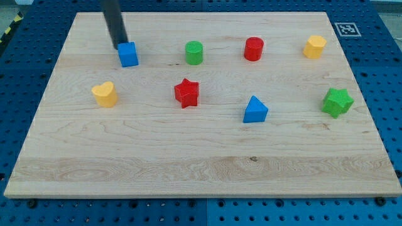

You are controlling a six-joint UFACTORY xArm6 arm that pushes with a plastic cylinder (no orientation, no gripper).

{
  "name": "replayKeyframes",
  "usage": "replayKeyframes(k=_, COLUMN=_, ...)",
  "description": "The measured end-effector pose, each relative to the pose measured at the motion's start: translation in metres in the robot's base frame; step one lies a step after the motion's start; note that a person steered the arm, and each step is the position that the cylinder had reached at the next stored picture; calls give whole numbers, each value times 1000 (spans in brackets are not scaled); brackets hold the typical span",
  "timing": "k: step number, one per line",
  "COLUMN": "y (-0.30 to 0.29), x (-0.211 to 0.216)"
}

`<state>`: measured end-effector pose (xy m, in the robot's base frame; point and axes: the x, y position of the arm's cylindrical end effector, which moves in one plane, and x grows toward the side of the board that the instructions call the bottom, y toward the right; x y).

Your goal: Push the blue cube horizontally left to the green star

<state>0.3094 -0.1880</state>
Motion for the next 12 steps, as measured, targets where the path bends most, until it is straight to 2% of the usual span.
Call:
replayKeyframes(k=1, y=-7, x=30)
replayKeyframes(k=3, y=92, x=74)
replayKeyframes(k=4, y=85, x=81)
replayKeyframes(k=6, y=-39, x=101)
replayKeyframes(k=7, y=-97, x=77)
replayKeyframes(k=8, y=-111, x=38)
replayKeyframes(k=9, y=-67, x=-15)
replayKeyframes(k=10, y=12, x=-36)
replayKeyframes(k=11, y=78, x=-11)
replayKeyframes(k=12, y=58, x=-8)
